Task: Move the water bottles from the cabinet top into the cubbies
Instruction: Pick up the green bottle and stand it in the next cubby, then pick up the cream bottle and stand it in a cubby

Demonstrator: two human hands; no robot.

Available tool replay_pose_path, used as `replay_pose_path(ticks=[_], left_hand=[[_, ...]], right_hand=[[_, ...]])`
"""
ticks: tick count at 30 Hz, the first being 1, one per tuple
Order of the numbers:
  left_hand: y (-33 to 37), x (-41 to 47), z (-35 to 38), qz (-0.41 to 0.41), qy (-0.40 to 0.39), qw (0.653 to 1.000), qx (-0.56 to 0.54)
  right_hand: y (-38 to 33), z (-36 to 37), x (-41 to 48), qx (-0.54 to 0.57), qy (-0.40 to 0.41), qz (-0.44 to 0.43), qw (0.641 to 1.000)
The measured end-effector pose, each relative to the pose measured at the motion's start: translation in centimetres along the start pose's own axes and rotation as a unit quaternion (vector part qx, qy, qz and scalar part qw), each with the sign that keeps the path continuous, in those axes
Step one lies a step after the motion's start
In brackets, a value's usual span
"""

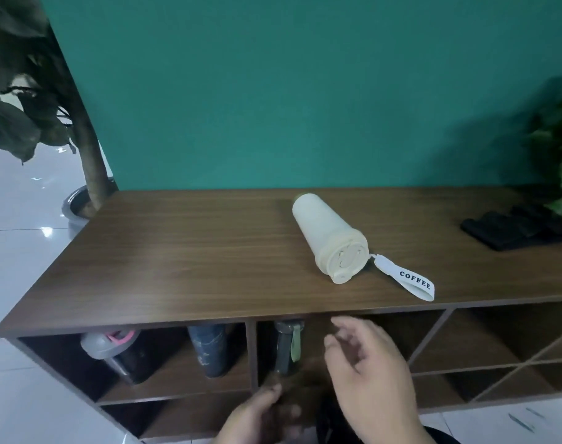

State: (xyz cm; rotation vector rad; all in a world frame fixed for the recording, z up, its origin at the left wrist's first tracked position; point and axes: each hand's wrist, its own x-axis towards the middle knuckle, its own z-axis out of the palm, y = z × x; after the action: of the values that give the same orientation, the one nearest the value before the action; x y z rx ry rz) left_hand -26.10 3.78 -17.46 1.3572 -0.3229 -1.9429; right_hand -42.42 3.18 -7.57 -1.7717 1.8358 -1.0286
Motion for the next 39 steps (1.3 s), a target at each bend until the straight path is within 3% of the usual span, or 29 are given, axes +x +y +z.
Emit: replay_pose_path(ticks=[3,10,14,21,24,27,33,39], left_hand=[[0.2,-0.8,-0.2,-0.014,0.005,1.000,-0.007],[0.5,-3.3,0.9,-0.007,-0.013,0.999,-0.033],[0.5,-3.9,0.7,0.002,-0.010,0.999,-0.030],[1.1,-4.7,1.2,0.078,-0.044,0.996,0.007],[0.8,-5.0,3.1,0.120,-0.081,0.989,0.015],[-1.1,-4.0,4.7,0.112,-0.119,0.986,0.034],[-6.5,0.7,5.4,-0.011,-0.067,0.998,-0.001],[-6.2,5.6,6.7,-0.032,-0.033,0.999,-0.004]], right_hand=[[-3.2,-2.3,3.2,0.026,0.127,-0.003,0.992],[-4.4,0.1,11.0,-0.054,0.019,0.104,0.993],[-4.2,0.2,9.8,-0.088,0.056,0.079,0.991],[-5.5,-7.6,1.5,0.117,0.123,0.028,0.985],[-5.4,-10.5,-2.6,0.124,0.081,0.026,0.989],[-3.9,-10.5,-5.0,0.109,-0.002,0.048,0.993],[2.2,-4.8,-5.7,0.150,-0.082,0.141,0.975],[6.9,-1.8,-1.7,0.187,-0.086,0.208,0.956]])
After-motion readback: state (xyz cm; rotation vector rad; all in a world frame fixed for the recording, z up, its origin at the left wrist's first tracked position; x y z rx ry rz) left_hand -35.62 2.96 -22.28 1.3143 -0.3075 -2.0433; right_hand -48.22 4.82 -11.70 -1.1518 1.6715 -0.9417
